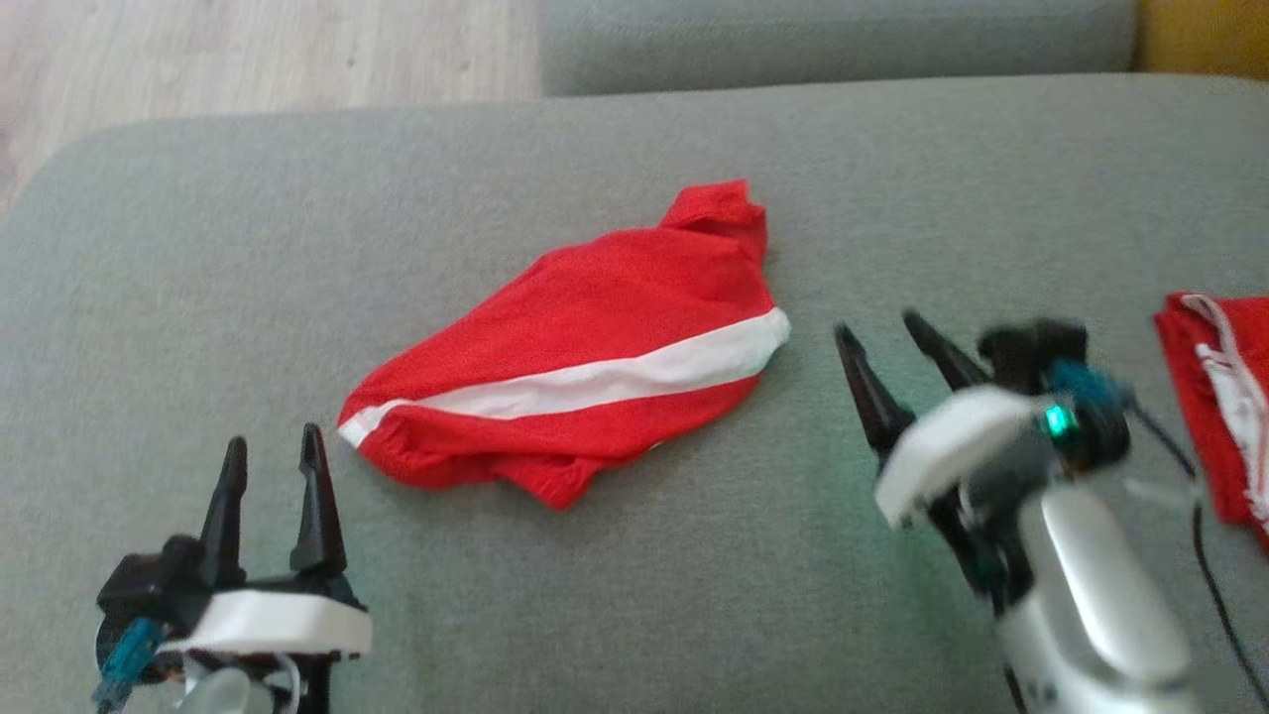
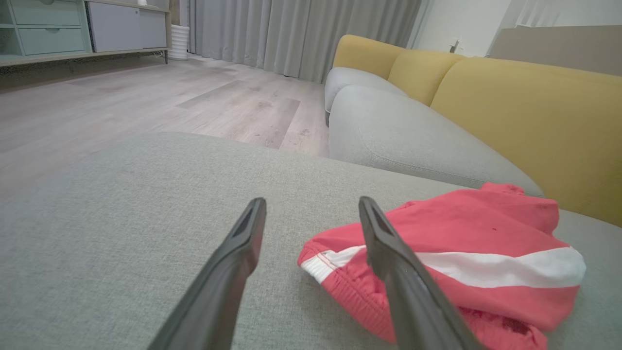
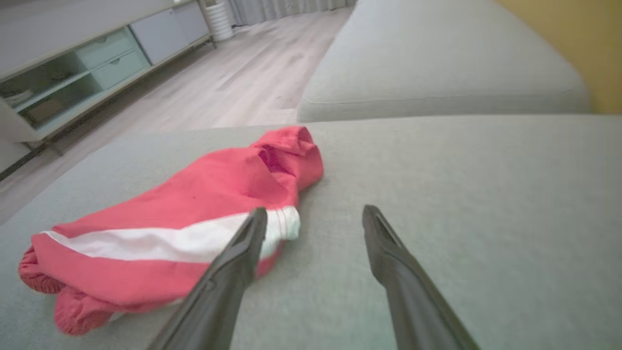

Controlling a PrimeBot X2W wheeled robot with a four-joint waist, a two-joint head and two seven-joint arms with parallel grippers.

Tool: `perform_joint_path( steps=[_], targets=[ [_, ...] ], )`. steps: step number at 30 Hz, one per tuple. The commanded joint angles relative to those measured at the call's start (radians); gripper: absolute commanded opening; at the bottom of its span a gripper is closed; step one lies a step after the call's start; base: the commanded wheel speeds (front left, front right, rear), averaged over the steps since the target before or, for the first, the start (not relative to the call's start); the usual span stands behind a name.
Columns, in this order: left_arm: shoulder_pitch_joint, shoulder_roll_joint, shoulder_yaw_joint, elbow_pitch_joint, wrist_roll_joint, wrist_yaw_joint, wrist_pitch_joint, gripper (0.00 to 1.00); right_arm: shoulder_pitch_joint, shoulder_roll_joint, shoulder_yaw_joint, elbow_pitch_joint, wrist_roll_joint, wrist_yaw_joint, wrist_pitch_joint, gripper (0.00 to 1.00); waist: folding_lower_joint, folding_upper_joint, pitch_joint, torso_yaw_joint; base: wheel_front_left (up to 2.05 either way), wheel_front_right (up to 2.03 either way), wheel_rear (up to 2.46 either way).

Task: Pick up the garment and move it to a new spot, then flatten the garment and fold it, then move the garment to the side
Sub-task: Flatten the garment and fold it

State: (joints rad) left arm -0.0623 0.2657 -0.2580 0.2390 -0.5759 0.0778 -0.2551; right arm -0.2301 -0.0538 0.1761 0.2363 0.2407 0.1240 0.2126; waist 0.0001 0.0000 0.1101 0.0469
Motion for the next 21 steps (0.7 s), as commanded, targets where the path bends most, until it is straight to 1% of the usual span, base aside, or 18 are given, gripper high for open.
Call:
perform_joint_path(
  steps=[1, 4, 6, 11, 12, 13, 14, 17, 21],
  targets=[
    [-0.063, 0.009, 0.041, -0.035, 0.013, -0.007, -0.007, 1.00, -0.096, -0.003, 0.039, 0.009, 0.017, 0.007, 0.015, 1.00, -0.0001, 0.0000, 0.033, 0.028, 0.00, 0.00, 0.00],
    [-0.089, -0.003, 0.032, -0.040, 0.024, -0.015, -0.007, 1.00, -0.184, -0.001, 0.057, 0.131, 0.049, 0.007, 0.047, 1.00, -0.0001, 0.0000, 0.062, 0.058, 0.00, 0.00, 0.00],
    [-0.105, -0.011, 0.026, -0.041, 0.030, -0.020, -0.007, 1.00, -0.234, 0.000, 0.069, 0.216, 0.051, 0.007, 0.068, 1.00, -0.0001, 0.0000, 0.079, 0.076, 0.00, 0.00, 0.00],
    [-0.134, -0.031, 0.015, -0.033, 0.045, -0.033, -0.007, 1.00, -0.314, 0.002, 0.097, 0.381, 0.086, 0.007, 0.095, 1.00, -0.0001, 0.0000, 0.106, 0.109, 0.00, 0.00, 0.00],
    [-0.137, -0.035, 0.015, -0.031, 0.046, -0.035, -0.007, 1.00, -0.324, 0.002, 0.106, 0.399, 0.095, 0.007, 0.090, 0.78, -0.0001, 0.0000, 0.108, 0.112, 0.00, 0.00, 0.00],
    [-0.140, -0.038, 0.016, -0.029, 0.048, -0.037, -0.007, 1.00, -0.333, 0.002, 0.118, 0.406, 0.104, 0.007, 0.072, 0.12, -0.0001, 0.0000, 0.110, 0.113, 0.00, 0.00, 0.00],
    [-0.141, -0.041, 0.018, -0.028, 0.050, -0.039, -0.007, 1.00, -0.338, 0.002, 0.128, 0.411, 0.115, 0.007, 0.053, 0.00, -0.0001, 0.0000, 0.111, 0.113, 0.00, 0.00, 0.00],
    [-0.138, -0.046, 0.029, -0.023, 0.055, -0.043, -0.007, 1.00, -0.342, -0.003, 0.128, 0.414, 0.130, 0.007, 0.001, 0.00, -0.0001, 0.0000, 0.103, 0.103, 0.00, 0.00, 0.00],
    [-0.123, -0.047, 0.049, -0.023, 0.061, -0.046, -0.007, 1.00, -0.313, -0.036, 0.066, 0.376, 0.091, 0.007, -0.054, 0.00, -0.0001, 0.0000, 0.077, 0.075, 0.00, 0.00, 0.00]
  ],
)
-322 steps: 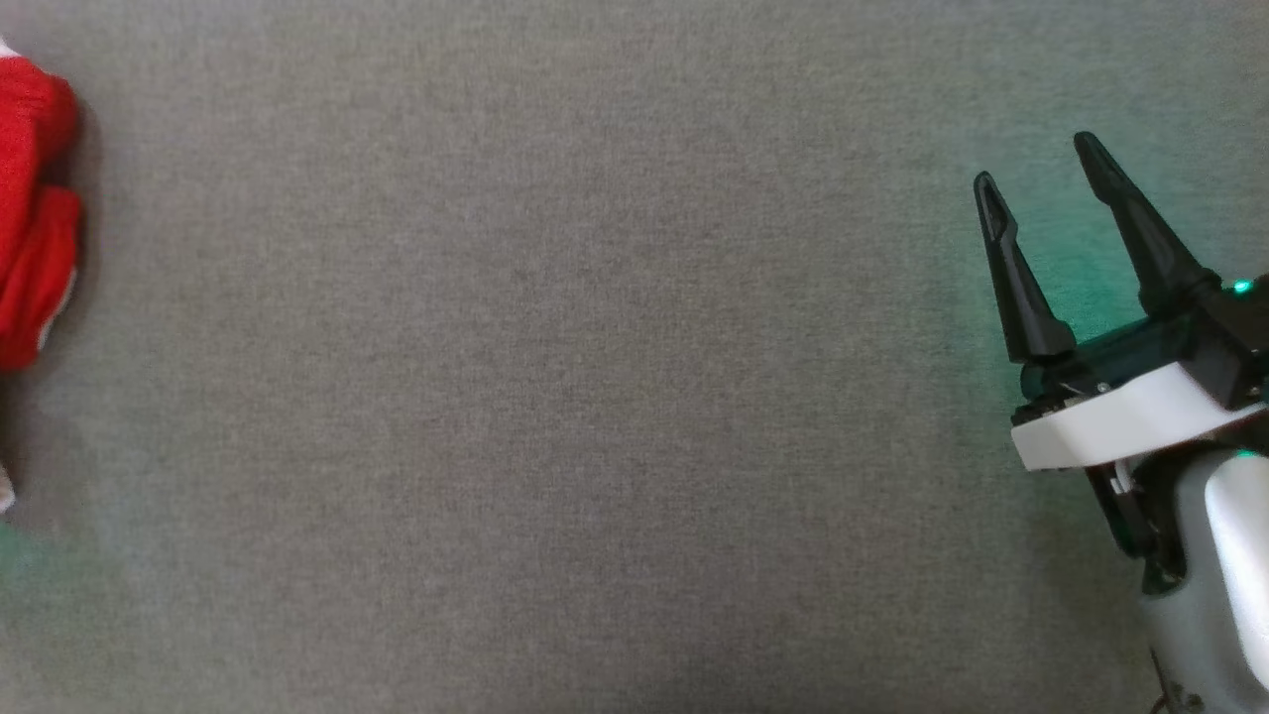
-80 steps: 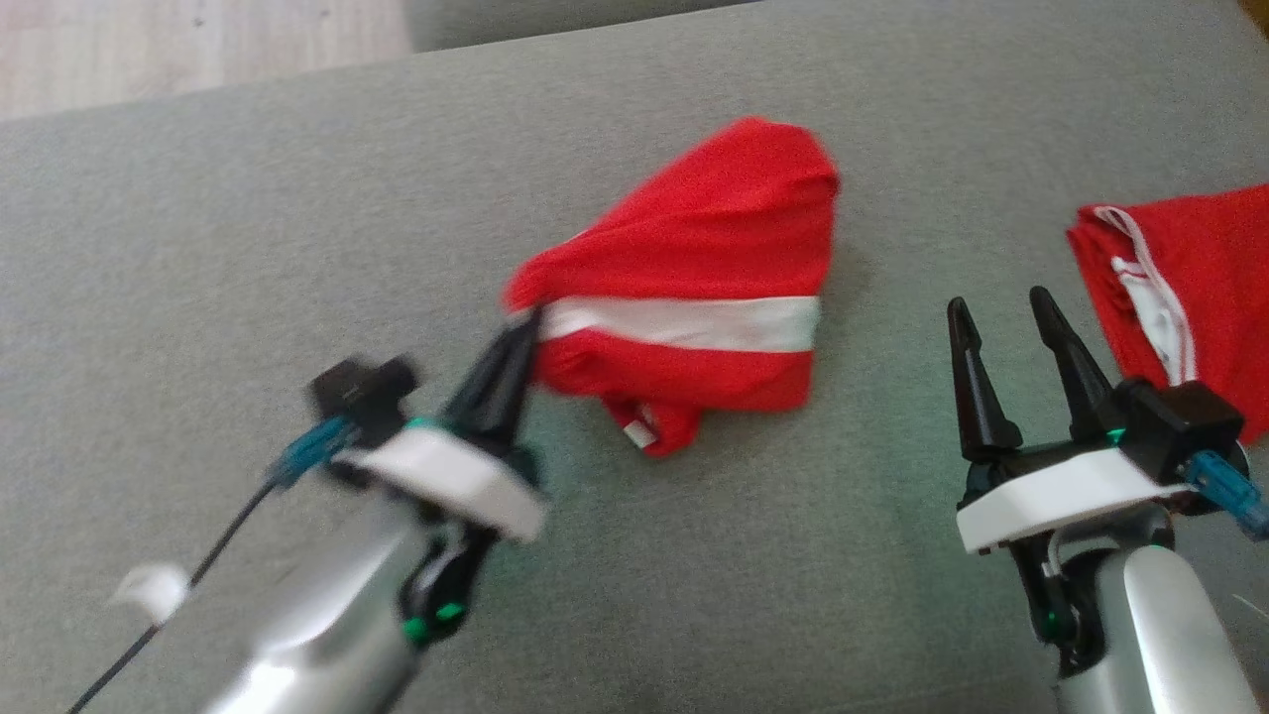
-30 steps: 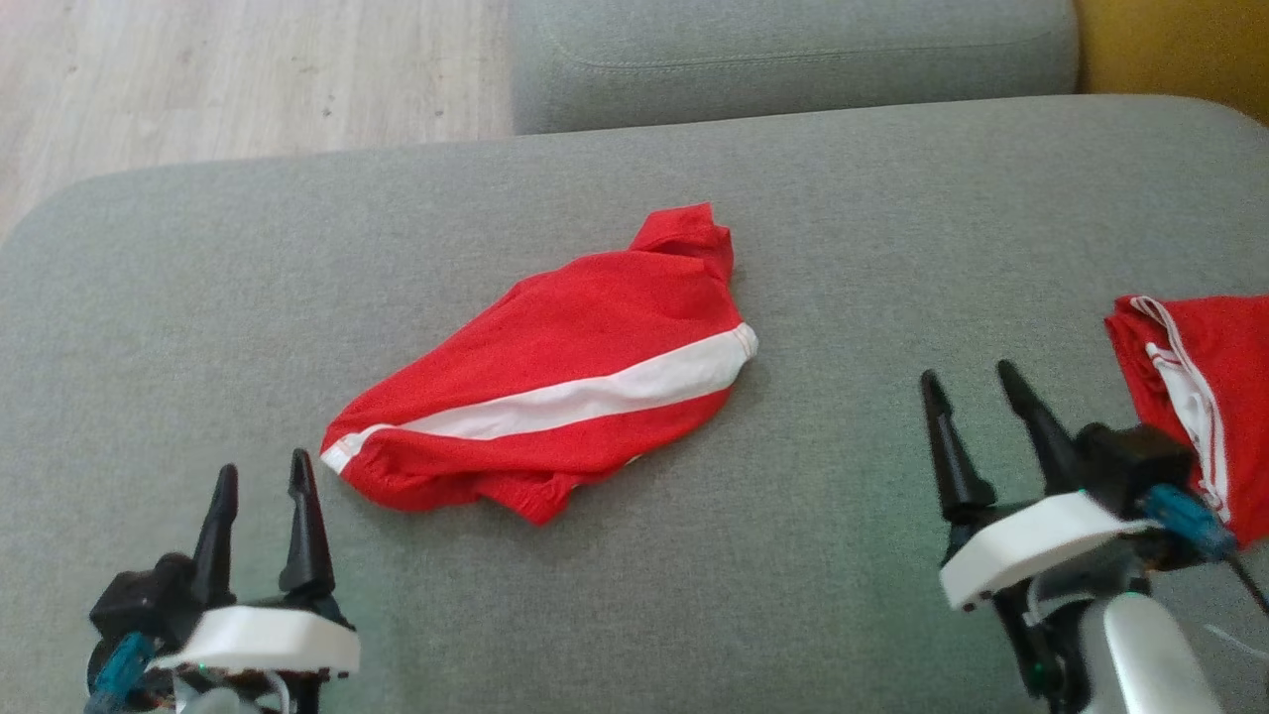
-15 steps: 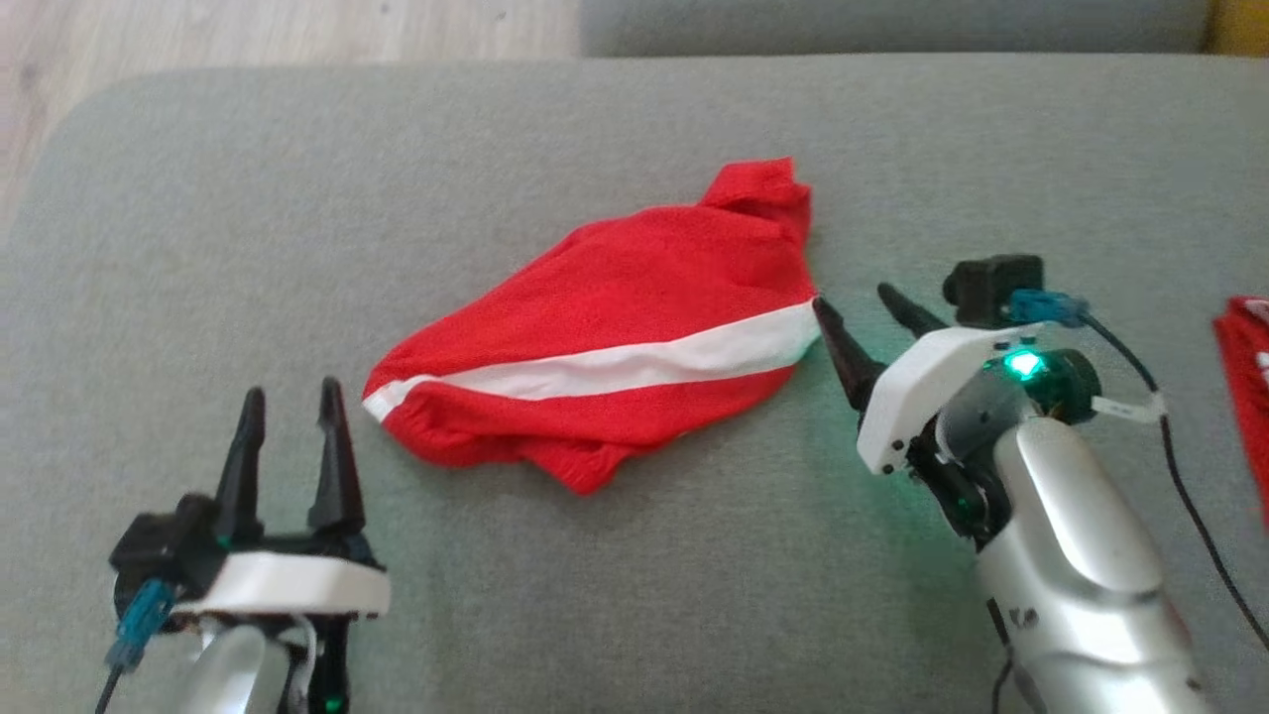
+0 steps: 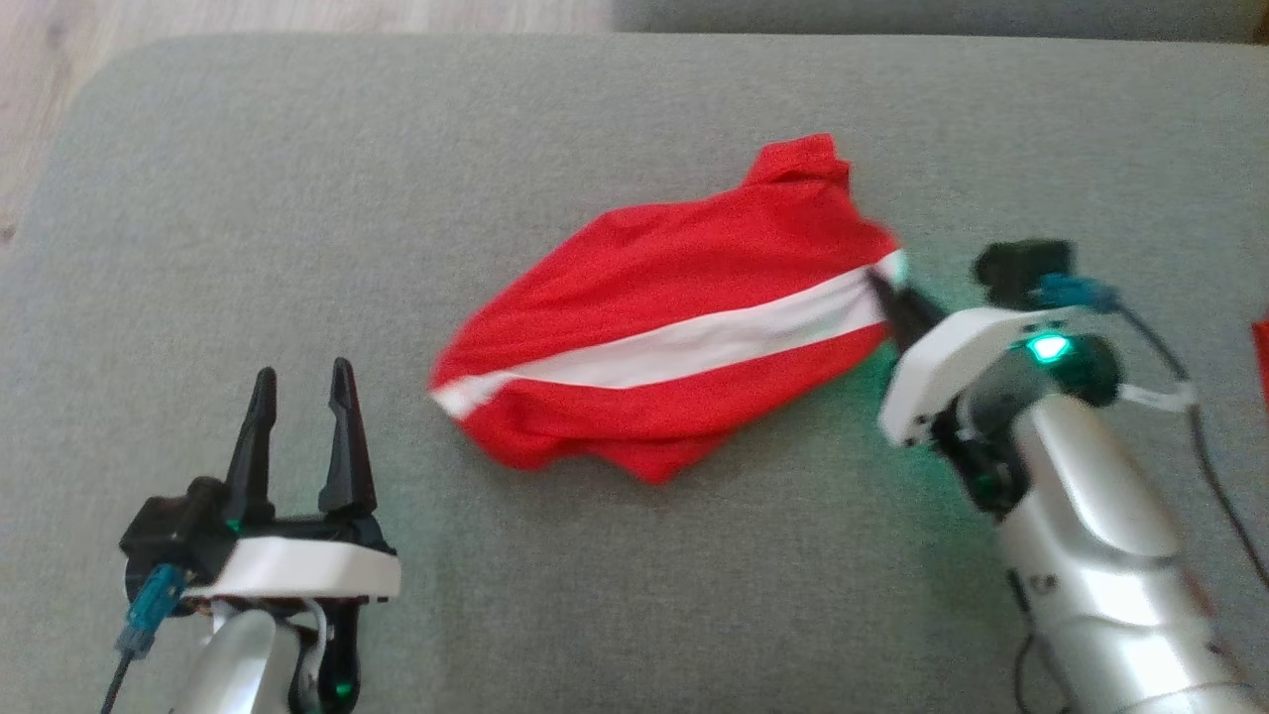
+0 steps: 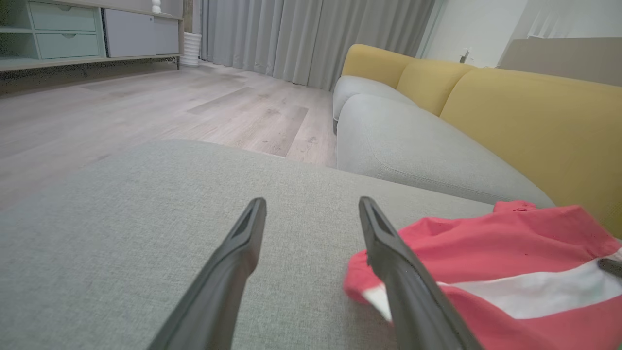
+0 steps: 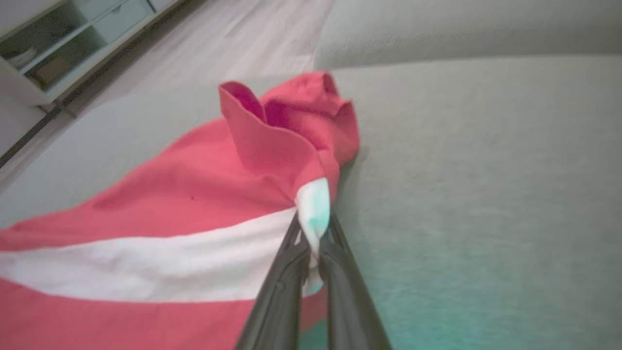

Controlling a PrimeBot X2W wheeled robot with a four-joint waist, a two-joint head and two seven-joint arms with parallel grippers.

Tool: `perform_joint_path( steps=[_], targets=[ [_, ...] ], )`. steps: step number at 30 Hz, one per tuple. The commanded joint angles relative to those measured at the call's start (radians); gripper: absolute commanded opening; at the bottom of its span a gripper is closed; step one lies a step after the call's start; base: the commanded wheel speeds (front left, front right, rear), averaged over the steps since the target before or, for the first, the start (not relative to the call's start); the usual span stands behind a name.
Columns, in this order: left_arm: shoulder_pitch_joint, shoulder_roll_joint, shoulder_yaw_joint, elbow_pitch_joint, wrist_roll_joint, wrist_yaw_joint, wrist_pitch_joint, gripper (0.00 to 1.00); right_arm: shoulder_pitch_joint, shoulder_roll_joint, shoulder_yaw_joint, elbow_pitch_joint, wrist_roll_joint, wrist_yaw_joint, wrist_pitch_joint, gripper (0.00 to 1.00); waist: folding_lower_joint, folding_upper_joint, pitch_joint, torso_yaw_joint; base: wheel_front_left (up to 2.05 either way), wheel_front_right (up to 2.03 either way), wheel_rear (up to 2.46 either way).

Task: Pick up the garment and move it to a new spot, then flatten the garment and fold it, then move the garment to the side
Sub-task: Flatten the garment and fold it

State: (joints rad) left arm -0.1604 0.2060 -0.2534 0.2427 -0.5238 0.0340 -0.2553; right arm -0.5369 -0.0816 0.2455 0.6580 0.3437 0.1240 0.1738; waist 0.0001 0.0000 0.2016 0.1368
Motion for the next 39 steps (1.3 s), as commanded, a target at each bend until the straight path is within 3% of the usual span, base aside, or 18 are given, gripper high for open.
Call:
perform_joint_path(
  steps=[1, 4, 11, 12, 13, 19, 28, 39],
  targets=[
    [-0.020, 0.014, 0.050, -0.027, 0.010, -0.002, -0.006, 1.00, 0.010, -0.016, -0.027, -0.067, -0.031, 0.007, -0.019, 0.00, -0.0001, 0.0000, -0.022, -0.024, 0.00, 0.00, 0.00],
    [-0.007, 0.017, 0.062, -0.030, 0.012, -0.002, -0.006, 1.00, 0.051, -0.022, -0.082, -0.127, -0.067, 0.007, -0.017, 0.00, -0.0001, 0.0000, -0.036, -0.043, 0.00, 0.00, 0.00],
    [0.031, 0.023, 0.090, -0.041, 0.012, 0.001, -0.006, 1.00, 0.272, 0.006, -0.260, -0.416, -0.192, 0.007, 0.111, 0.00, -0.0001, 0.0000, -0.058, -0.101, 0.00, 0.00, 0.00],
    [0.034, 0.024, 0.092, -0.043, 0.013, 0.001, -0.006, 1.00, 0.303, 0.012, -0.276, -0.449, -0.198, 0.007, 0.125, 0.43, -0.0001, 0.0000, -0.059, -0.108, 0.00, 0.00, 0.00],
    [0.035, 0.024, 0.091, -0.044, 0.013, 0.000, -0.006, 1.00, 0.330, 0.017, -0.289, -0.478, -0.202, 0.007, 0.136, 1.00, -0.0001, 0.0000, -0.059, -0.112, 0.00, 0.00, 0.00],
    [0.042, 0.021, 0.085, -0.041, 0.019, -0.002, -0.006, 1.00, 0.403, 0.029, -0.291, -0.575, -0.210, 0.007, 0.080, 1.00, -0.0001, 0.0000, -0.074, -0.134, 0.00, 0.00, 0.00],
    [0.090, 0.008, 0.072, -0.031, 0.031, -0.006, -0.006, 1.00, 0.471, 0.028, -0.249, -0.637, -0.230, 0.007, -0.110, 1.00, -0.0001, 0.0000, -0.139, -0.142, 0.00, 0.00, 0.00],
    [0.155, 0.003, 0.081, -0.041, 0.047, 0.000, -0.006, 1.00, 0.523, 0.015, -0.208, -0.653, -0.212, 0.007, -0.122, 1.00, -0.0001, 0.0000, -0.183, -0.152, 0.00, 0.00, 0.00]
  ],
)
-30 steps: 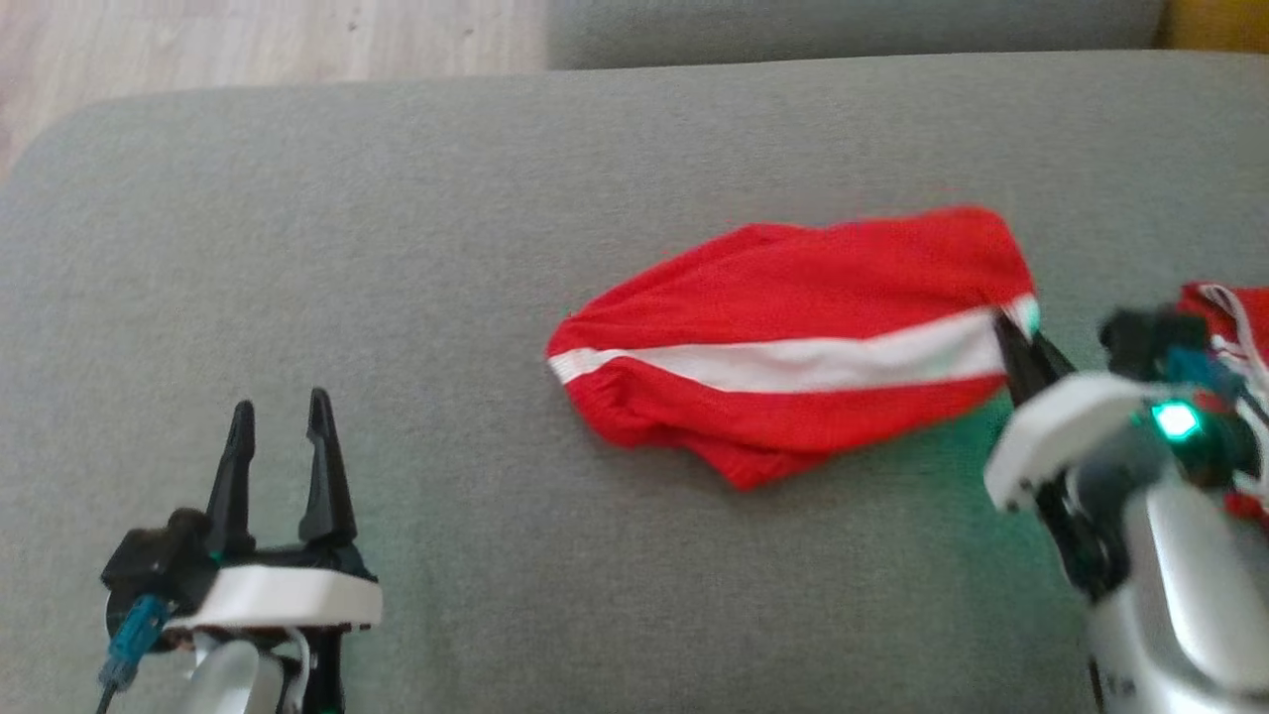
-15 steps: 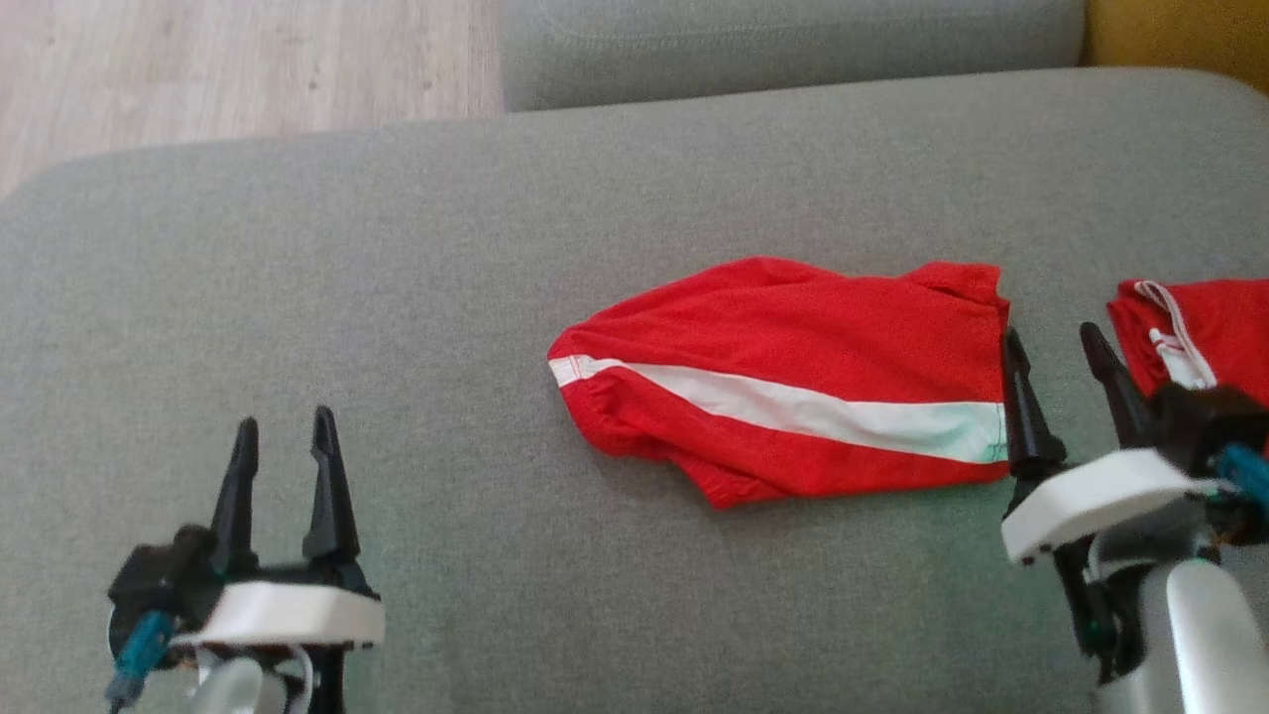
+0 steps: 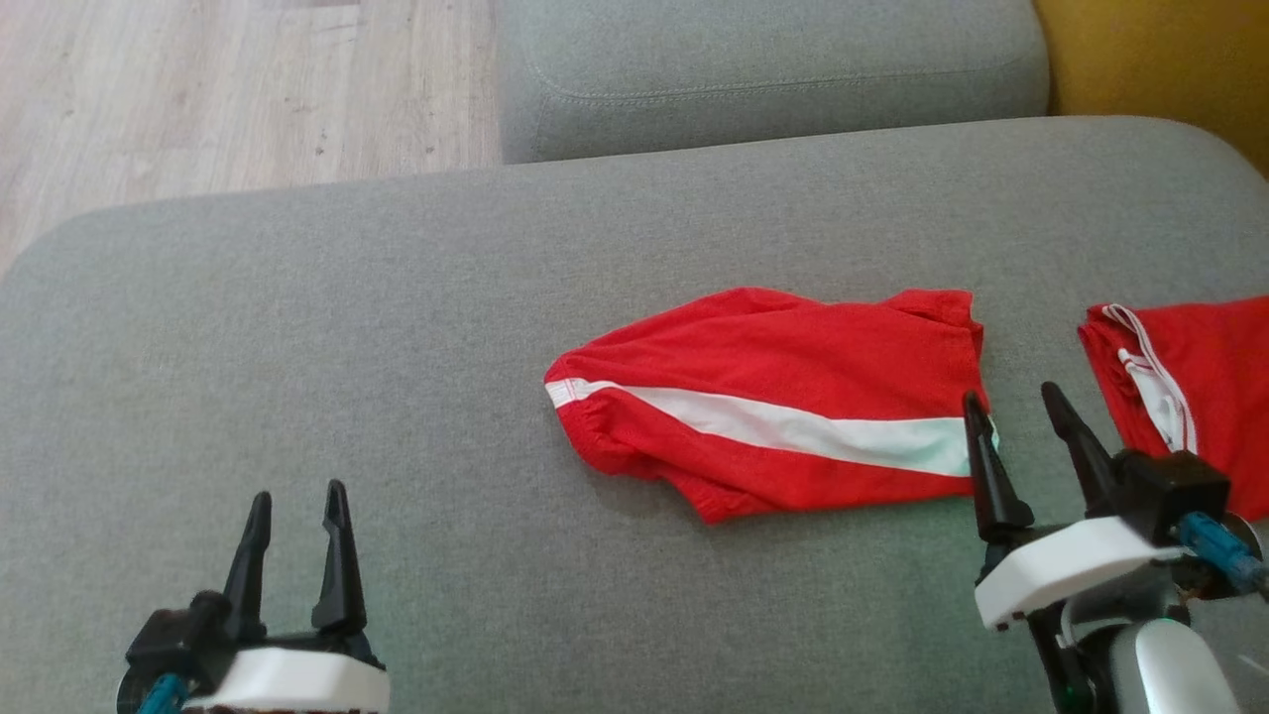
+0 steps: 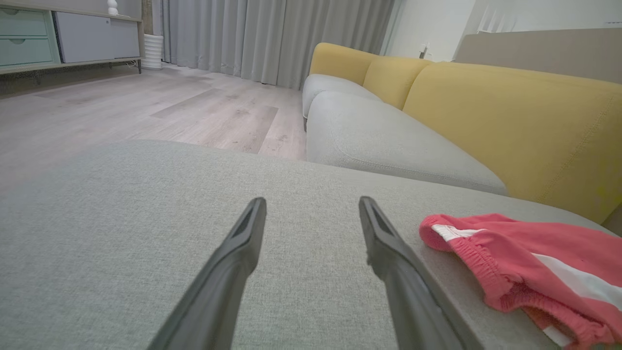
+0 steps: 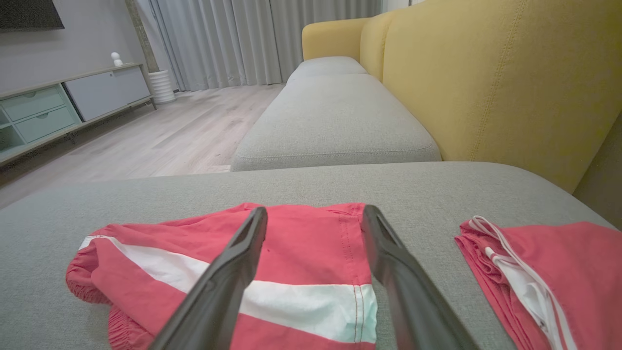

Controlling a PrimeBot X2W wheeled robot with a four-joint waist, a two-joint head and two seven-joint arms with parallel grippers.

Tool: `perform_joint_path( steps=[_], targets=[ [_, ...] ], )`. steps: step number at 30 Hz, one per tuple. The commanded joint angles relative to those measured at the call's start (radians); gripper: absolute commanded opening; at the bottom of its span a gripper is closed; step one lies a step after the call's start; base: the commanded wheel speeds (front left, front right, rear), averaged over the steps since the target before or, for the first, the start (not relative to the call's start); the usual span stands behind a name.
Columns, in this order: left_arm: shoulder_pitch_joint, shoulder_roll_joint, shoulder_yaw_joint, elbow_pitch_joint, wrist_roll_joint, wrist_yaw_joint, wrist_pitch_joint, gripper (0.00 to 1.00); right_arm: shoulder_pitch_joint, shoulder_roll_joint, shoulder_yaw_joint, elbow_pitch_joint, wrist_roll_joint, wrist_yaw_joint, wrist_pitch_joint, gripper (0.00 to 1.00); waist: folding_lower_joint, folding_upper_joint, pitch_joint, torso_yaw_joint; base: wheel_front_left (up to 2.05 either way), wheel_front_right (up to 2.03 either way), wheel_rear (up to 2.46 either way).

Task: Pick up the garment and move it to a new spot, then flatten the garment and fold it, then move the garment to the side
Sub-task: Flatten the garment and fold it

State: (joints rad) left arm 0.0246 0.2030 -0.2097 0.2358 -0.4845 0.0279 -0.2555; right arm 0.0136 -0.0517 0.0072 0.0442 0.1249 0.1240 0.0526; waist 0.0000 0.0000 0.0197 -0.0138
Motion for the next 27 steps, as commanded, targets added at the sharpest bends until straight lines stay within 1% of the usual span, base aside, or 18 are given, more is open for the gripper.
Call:
perform_joint_path(
  steps=[1, 8, 11, 13, 15, 17, 19, 23, 27],
  targets=[
    [-0.029, 0.007, 0.036, -0.035, 0.009, 0.006, -0.006, 1.00, -0.027, -0.014, 0.031, -0.039, 0.008, 0.007, 0.000, 1.00, 0.0000, 0.0000, -0.002, -0.002, 0.00, 0.00, 0.00],
    [-0.043, 0.000, 0.025, -0.047, 0.005, 0.007, 0.003, 1.00, -0.029, -0.012, 0.033, -0.041, 0.016, 0.007, 0.003, 1.00, 0.0000, 0.0000, 0.013, -0.006, 0.00, 0.00, 0.00],
    [-0.084, -0.005, 0.010, -0.049, 0.000, 0.002, 0.040, 1.00, -0.037, -0.011, 0.032, -0.042, 0.019, 0.007, 0.008, 1.00, 0.0000, 0.0000, 0.030, -0.006, 0.00, 0.00, 0.00],
    [-0.124, -0.018, 0.000, -0.031, -0.019, 0.010, 0.110, 1.00, -0.045, -0.011, 0.035, -0.048, 0.020, 0.007, 0.009, 1.00, 0.0000, 0.0000, 0.049, -0.005, 0.00, 0.00, 0.00],
    [-0.180, -0.030, -0.034, -0.008, -0.022, 0.016, 0.208, 1.00, -0.052, -0.011, 0.035, -0.053, 0.023, 0.007, 0.011, 1.00, 0.0000, 0.0000, 0.070, -0.001, 0.00, 0.00, 0.00],
    [-0.239, -0.064, -0.059, 0.017, -0.051, 0.019, 0.303, 1.00, -0.059, -0.012, 0.040, -0.056, 0.024, 0.007, 0.017, 1.00, 0.0000, 0.0000, 0.090, 0.000, 0.00, 0.00, 0.00],
    [-0.295, -0.089, -0.081, 0.044, -0.069, 0.026, 0.376, 1.00, -0.070, -0.013, 0.046, -0.055, 0.024, 0.007, 0.018, 1.00, 0.0000, 0.0000, 0.106, -0.003, 0.00, 0.00, 0.00],
    [-0.379, -0.126, -0.110, 0.098, -0.104, 0.045, 0.455, 1.00, -0.097, -0.013, 0.062, -0.053, 0.025, 0.007, 0.015, 1.00, 0.0000, 0.0000, 0.136, -0.023, 0.00, 0.00, 0.00],
    [-0.424, -0.142, -0.130, 0.137, -0.150, 0.051, 0.492, 1.00, -0.117, -0.013, 0.072, -0.046, 0.027, 0.007, 0.010, 1.00, 0.0000, 0.0000, 0.163, -0.046, 0.00, 0.00, 0.00]
  ],
)
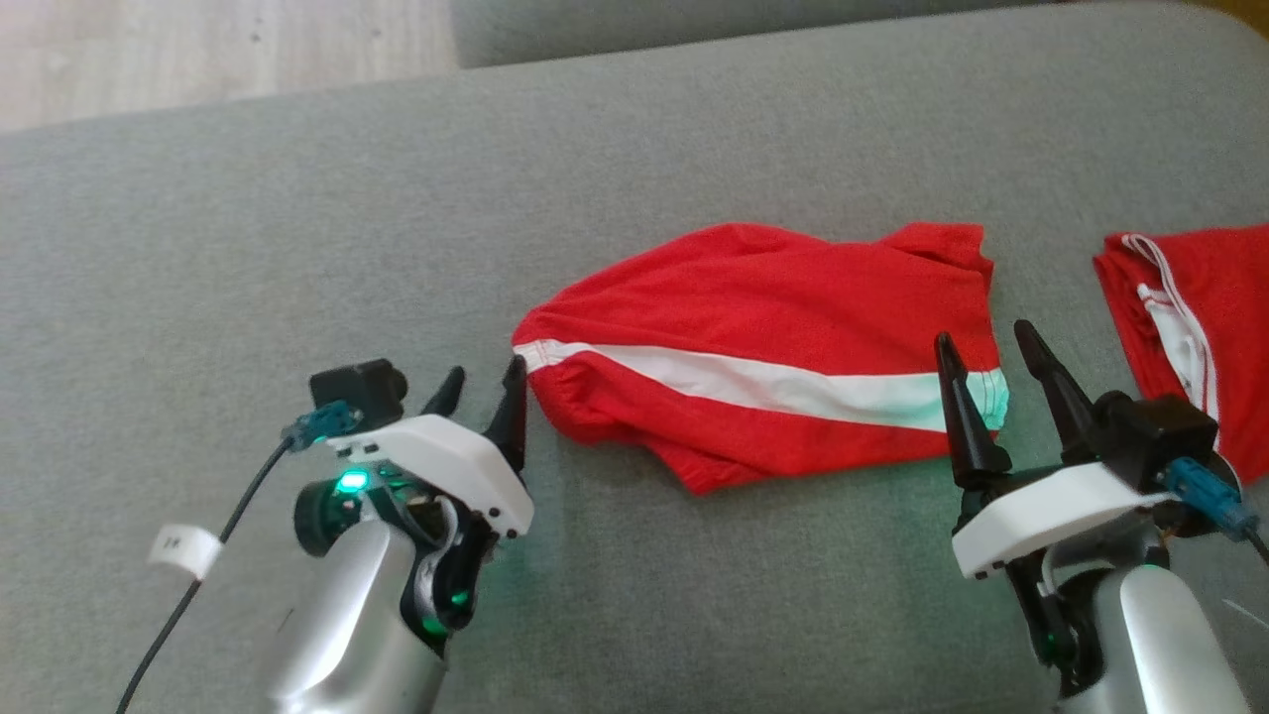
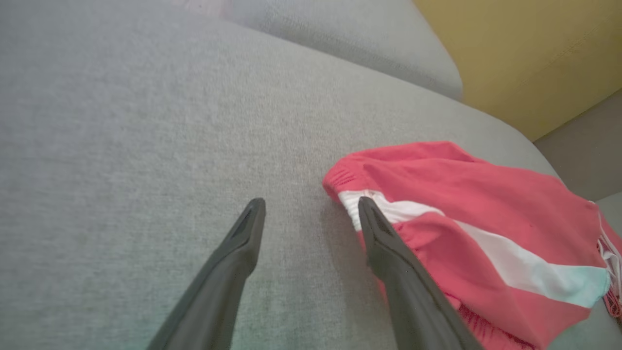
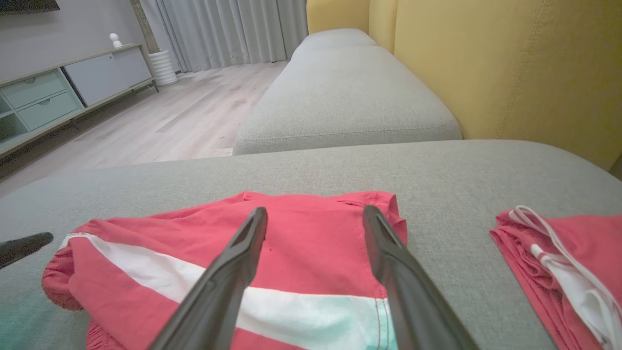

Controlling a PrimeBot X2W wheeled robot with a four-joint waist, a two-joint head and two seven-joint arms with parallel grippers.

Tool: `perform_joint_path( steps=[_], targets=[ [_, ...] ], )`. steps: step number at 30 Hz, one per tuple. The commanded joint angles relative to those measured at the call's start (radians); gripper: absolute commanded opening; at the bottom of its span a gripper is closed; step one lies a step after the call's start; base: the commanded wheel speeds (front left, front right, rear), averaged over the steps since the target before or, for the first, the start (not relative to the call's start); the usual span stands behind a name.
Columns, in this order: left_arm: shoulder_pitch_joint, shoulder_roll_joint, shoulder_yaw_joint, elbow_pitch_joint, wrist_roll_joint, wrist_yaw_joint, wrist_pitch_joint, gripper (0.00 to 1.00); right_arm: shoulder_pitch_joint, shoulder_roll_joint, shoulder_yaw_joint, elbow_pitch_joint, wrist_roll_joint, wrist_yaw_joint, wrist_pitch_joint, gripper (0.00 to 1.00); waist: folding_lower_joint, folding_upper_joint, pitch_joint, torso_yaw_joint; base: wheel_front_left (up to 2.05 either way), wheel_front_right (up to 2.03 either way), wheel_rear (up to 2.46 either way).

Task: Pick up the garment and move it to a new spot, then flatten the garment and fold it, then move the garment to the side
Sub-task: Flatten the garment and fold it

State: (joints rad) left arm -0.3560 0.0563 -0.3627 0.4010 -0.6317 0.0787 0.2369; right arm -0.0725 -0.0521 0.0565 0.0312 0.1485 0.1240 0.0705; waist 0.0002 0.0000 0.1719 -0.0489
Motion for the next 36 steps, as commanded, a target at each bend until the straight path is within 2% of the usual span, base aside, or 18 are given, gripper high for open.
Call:
perform_joint_path(
  steps=[1, 14, 15, 16, 17, 25, 30, 36],
  targets=[
    [-0.051, 0.002, 0.018, -0.021, -0.016, -0.001, 0.006, 1.00, -0.034, -0.012, 0.024, -0.031, 0.003, 0.007, -0.010, 1.00, -0.0002, 0.0000, 0.016, -0.015, 0.00, 0.00, 0.00],
    [-0.124, -0.006, -0.047, 0.039, -0.124, -0.009, 0.036, 1.00, -0.061, -0.006, 0.036, 0.001, 0.012, 0.007, -0.037, 1.00, -0.0002, 0.0000, 0.049, -0.047, 0.00, 0.00, 0.00],
    [-0.125, -0.006, -0.052, 0.040, -0.125, -0.007, 0.036, 0.89, -0.062, -0.006, 0.036, 0.002, 0.012, 0.007, -0.039, 1.00, -0.0002, 0.0000, 0.048, -0.047, 0.00, 0.00, 0.00],
    [-0.126, -0.006, -0.057, 0.038, -0.121, -0.006, 0.030, 0.59, -0.062, -0.006, 0.035, 0.004, 0.012, 0.007, -0.040, 1.00, -0.0002, 0.0000, 0.047, -0.047, 0.00, 0.00, 0.00],
    [-0.127, -0.005, -0.060, 0.034, -0.112, -0.005, 0.017, 0.00, -0.062, -0.006, 0.034, 0.006, 0.012, 0.007, -0.042, 1.00, -0.0002, 0.0000, 0.046, -0.047, 0.00, 0.00, 0.00],
    [-0.076, 0.032, -0.063, -0.018, -0.072, -0.004, -0.070, 0.00, -0.059, -0.004, 0.031, 0.003, 0.013, 0.007, -0.035, 1.00, -0.0002, 0.0000, 0.033, -0.042, 0.00, 0.00, 0.00],
    [0.013, 0.097, -0.050, -0.089, -0.042, 0.023, -0.112, 0.00, -0.048, -0.003, 0.022, -0.012, 0.011, 0.007, -0.001, 1.00, -0.0002, 0.0000, 0.031, -0.029, 0.00, 0.00, 0.00],
    [0.100, 0.143, -0.042, -0.161, -0.039, 0.034, -0.127, 0.00, -0.025, -0.004, 0.022, 0.006, 0.017, 0.007, 0.074, 1.00, -0.0002, 0.0000, 0.040, -0.008, 0.00, 0.00, 0.00]
  ],
)
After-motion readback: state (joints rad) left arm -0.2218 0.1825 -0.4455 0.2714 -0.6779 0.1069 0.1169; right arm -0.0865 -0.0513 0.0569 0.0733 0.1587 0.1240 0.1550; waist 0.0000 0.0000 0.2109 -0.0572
